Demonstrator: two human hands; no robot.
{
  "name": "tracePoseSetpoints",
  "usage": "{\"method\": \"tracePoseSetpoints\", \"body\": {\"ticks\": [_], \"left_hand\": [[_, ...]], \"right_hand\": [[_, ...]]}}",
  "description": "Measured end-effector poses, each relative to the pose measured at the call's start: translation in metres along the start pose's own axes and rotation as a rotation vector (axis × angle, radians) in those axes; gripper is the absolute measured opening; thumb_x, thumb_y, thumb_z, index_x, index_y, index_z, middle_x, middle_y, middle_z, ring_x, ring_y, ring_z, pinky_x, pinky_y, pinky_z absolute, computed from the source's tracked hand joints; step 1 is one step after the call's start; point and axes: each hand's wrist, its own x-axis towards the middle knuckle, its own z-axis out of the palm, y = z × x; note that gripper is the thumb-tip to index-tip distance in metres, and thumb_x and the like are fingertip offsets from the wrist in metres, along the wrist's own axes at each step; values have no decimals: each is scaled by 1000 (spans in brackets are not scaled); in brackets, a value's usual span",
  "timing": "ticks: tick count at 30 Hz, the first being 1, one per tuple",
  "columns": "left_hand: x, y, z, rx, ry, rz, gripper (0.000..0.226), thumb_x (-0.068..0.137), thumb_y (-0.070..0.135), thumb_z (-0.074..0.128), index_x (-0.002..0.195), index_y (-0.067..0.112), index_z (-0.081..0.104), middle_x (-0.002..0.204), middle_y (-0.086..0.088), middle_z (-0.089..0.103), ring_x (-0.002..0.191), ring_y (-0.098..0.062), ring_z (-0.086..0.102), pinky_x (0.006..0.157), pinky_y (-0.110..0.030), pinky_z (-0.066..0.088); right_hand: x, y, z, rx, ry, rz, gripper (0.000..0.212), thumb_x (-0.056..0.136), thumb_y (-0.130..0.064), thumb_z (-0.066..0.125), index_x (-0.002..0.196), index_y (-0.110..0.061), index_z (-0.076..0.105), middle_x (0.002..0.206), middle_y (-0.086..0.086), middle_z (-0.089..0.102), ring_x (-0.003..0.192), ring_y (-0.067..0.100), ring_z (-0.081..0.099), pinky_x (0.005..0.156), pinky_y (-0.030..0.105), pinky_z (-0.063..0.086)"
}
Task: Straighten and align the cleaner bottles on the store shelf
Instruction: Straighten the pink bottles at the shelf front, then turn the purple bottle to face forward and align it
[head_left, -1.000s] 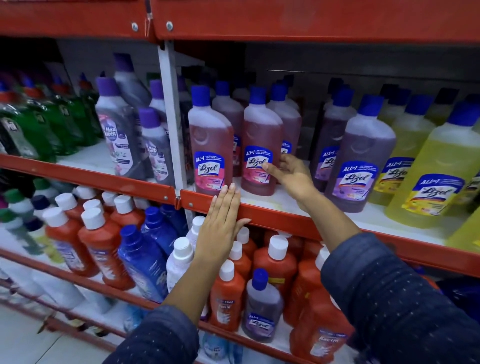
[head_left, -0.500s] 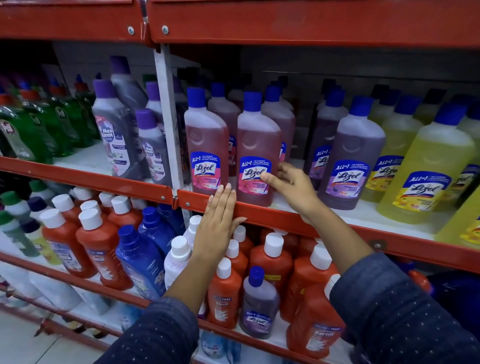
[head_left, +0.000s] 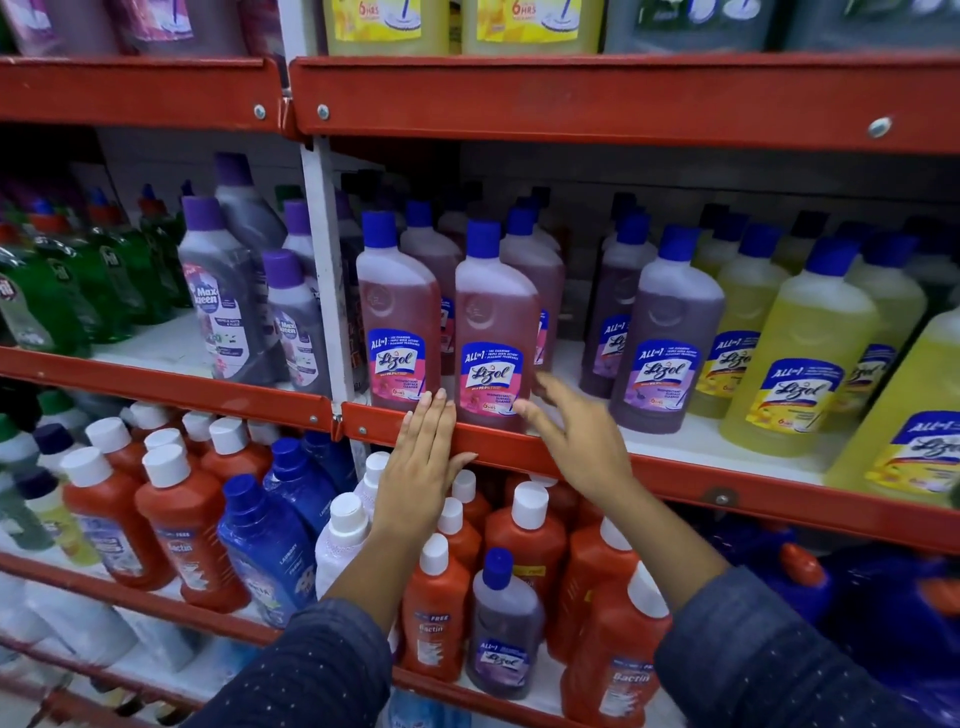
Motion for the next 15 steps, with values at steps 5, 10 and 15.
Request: {"method": "tracePoseSetpoints", "body": {"ticks": [5,10,15], "left_hand": [[0,1,0,-7,6,-14,62,97,49,30,139,4,35,144,-17,44,139,-25,28,120,-31,9],[-1,-1,3,4,1,-13,63,97,50,29,140,4,34,145,-17,43,140,-25,27,120,-30,7],[-1,-1,3,4,0,-19,64,96,50,28,140,3,34,145,-18,43,140,-26,27,120,-29,7]], "right_hand": [[-41,38,-17,-502,133,-157,56,95,-49,37,136,-13,52,135,10,62,127,27,56,108,43,42],[-60,71,-49,-592,282,-41,58,93,-46,40,129,-4,57,131,15,63,125,32,57,103,44,47],[-39,78,-80,-416,322,138,62,95,-54,40,134,-7,47,133,16,58,122,33,54,92,41,49]]}}
